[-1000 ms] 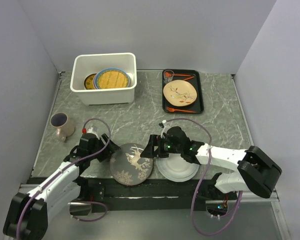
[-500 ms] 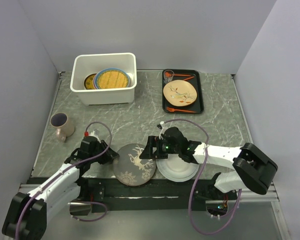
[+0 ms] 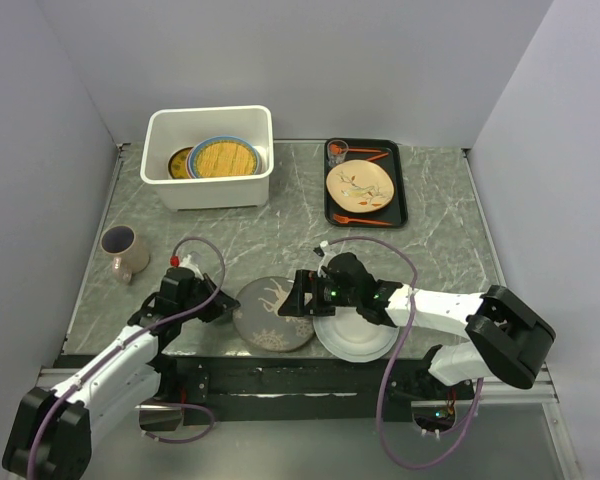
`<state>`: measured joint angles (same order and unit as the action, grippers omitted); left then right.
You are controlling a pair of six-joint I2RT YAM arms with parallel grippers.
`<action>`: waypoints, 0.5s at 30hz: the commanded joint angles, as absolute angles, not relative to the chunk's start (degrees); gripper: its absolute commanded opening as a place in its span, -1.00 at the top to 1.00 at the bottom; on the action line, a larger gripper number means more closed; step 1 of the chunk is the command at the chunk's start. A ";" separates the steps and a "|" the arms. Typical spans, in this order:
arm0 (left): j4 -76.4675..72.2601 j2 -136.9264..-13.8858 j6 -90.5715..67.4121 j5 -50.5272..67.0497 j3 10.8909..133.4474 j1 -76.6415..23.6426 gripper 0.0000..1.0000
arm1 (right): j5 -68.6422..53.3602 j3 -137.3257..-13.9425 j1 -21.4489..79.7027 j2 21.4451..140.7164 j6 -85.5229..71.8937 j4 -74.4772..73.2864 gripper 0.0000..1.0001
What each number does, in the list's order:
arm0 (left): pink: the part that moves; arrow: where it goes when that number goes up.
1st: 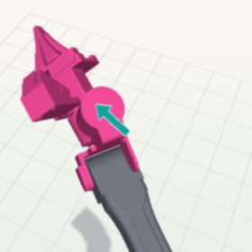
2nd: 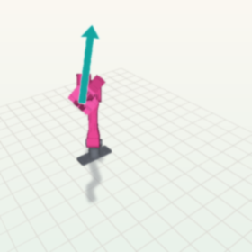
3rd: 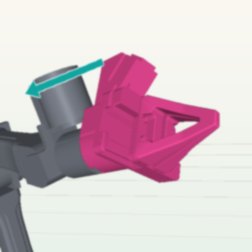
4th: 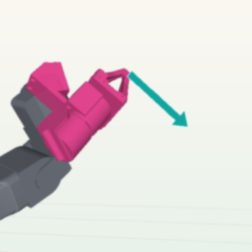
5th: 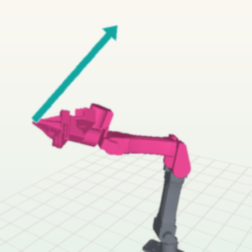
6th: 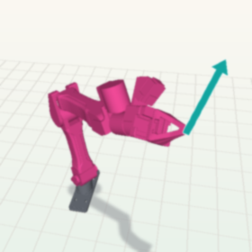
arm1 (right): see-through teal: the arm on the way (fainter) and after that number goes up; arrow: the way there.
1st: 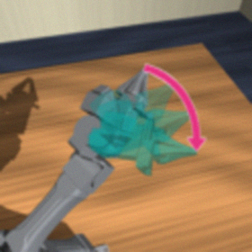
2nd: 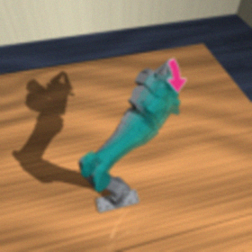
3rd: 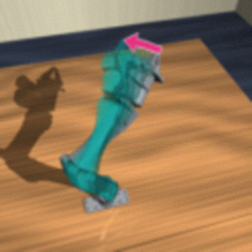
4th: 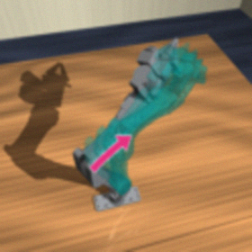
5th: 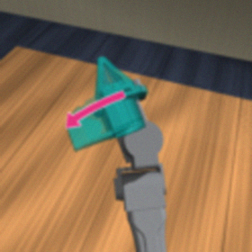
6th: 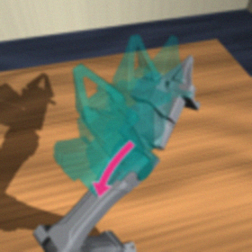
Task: Place the plates into the plastic bin on the countertop
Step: Move the plate to the center of the board.
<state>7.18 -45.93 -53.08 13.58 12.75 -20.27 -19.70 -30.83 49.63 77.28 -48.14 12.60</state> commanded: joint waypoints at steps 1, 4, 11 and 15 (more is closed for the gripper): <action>9.67 -46.58 -53.26 5.28 15.03 -20.04 0.99 | -18.37 -33.57 50.01 76.73 -47.02 12.57 -0.88; 8.00 -47.90 -53.70 5.01 14.68 -20.04 0.99 | -18.02 -33.75 50.01 76.99 -46.93 12.31 -0.88; 4.83 -51.06 -54.41 3.26 14.59 -20.04 0.99 | -17.58 -34.01 50.01 77.96 -46.32 11.69 -0.88; 5.80 -49.49 -54.05 2.29 15.64 -20.04 0.99 | -17.05 -34.01 49.92 77.52 -46.06 10.90 -0.88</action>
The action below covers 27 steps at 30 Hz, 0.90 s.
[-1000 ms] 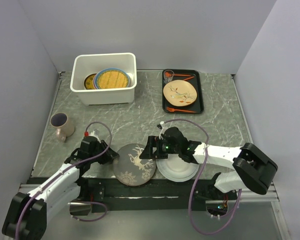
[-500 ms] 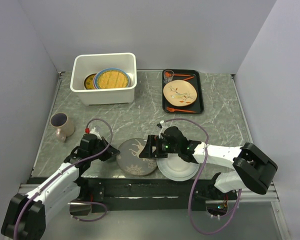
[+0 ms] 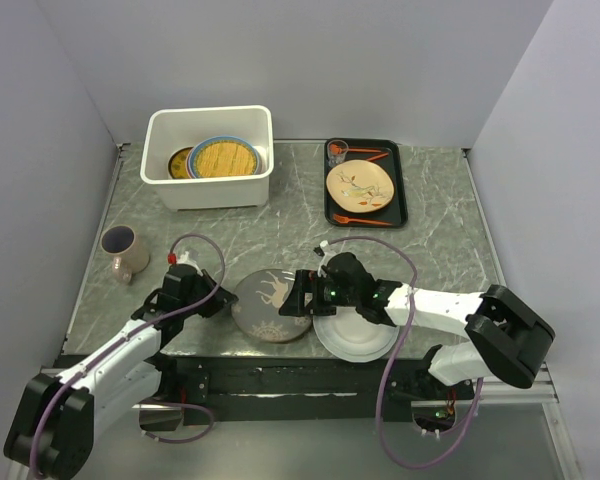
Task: Place the plates into the plastic bin on the countertop
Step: Move the plate to the center of the board.
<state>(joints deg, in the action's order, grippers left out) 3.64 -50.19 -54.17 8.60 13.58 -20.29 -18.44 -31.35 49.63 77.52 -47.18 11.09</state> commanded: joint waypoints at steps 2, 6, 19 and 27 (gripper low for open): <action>6.68 -48.78 -54.05 1.15 16.34 -20.04 0.99 | -16.61 -34.45 49.92 77.43 -45.88 10.46 -0.87; 9.40 -46.24 -54.14 0.18 18.01 -20.04 0.99 | -16.87 -35.07 50.01 78.05 -45.70 10.46 -0.88; 9.23 -45.44 -54.14 -3.68 17.41 -20.04 0.99 | -14.24 -36.47 49.92 80.06 -45.35 9.23 -0.86; 1.24 -53.34 -54.67 -3.52 14.06 -20.04 0.99 | -6.07 -40.34 50.01 82.27 -43.59 3.96 -0.84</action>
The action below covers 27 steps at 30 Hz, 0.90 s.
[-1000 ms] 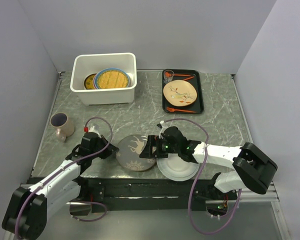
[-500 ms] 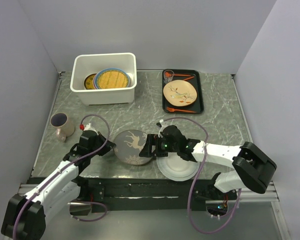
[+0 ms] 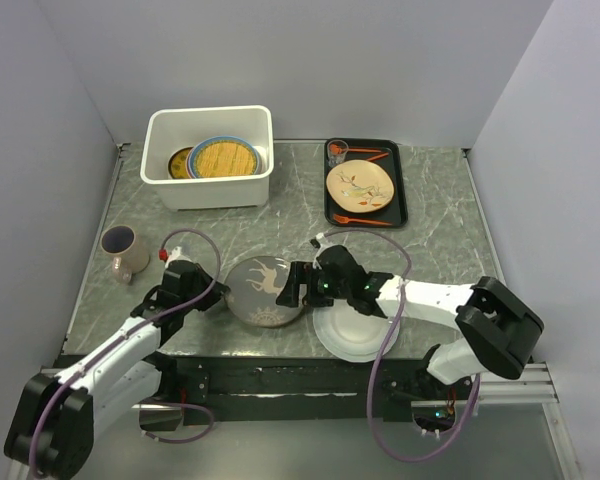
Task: Place the plates into the plastic bin on the countertop
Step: Move the plate to the center of the board, then pick up the plate at the center of the board.
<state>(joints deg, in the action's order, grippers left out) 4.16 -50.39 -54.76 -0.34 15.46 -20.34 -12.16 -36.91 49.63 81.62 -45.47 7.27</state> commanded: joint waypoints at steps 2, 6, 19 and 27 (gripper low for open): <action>0.88 -54.58 -54.49 -3.52 13.71 -20.04 0.93 | -2.82 -41.39 50.01 82.44 -42.98 2.30 -0.84; 0.79 -54.49 -54.67 -3.78 13.18 -20.04 0.73 | 1.39 -43.15 50.01 83.93 -42.54 0.35 -0.84; -5.53 -53.52 -55.19 0.08 10.20 -20.04 0.12 | 3.08 -46.41 49.92 92.63 -42.10 0.69 -0.65; -15.97 -60.20 -56.42 5.26 8.27 -20.04 0.08 | 1.58 -46.41 49.92 94.48 -41.84 2.99 -0.22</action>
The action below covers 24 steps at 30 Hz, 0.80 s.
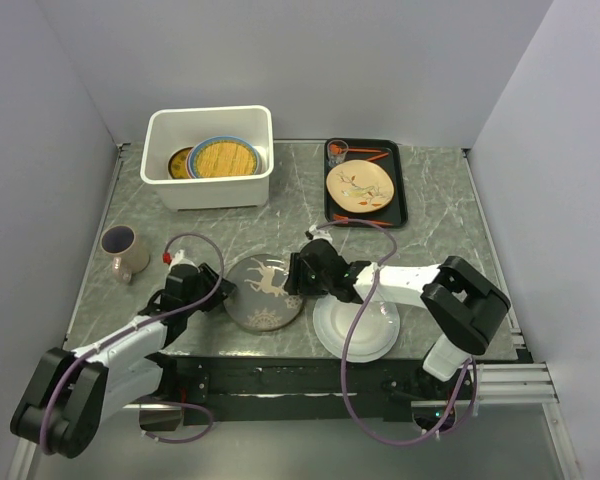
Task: Place the plates into the plastic bin on the countertop
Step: Pick up the plate at the center of the board.
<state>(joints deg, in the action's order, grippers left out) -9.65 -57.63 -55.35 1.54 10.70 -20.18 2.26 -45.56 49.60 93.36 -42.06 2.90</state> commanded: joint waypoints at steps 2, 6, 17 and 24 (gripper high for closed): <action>-18.53 -61.96 -56.77 7.20 7.21 -20.04 0.14 | 1.06 -46.49 50.01 94.74 -41.84 3.25 -0.21; -20.92 -63.19 -56.60 8.61 6.77 -20.04 0.59 | 0.44 -46.41 50.01 95.36 -41.84 3.69 -0.18; -9.16 -48.53 -55.63 6.42 8.09 -20.04 0.99 | 1.14 -46.49 49.83 95.10 -42.19 3.25 -0.27; -2.82 -42.27 -55.55 3.43 10.37 -20.04 0.99 | 2.90 -45.79 49.92 92.29 -42.54 2.90 -0.56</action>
<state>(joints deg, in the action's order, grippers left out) -7.20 -43.24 -56.49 4.21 7.53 -19.62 3.62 -45.65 49.06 94.63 -41.25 4.29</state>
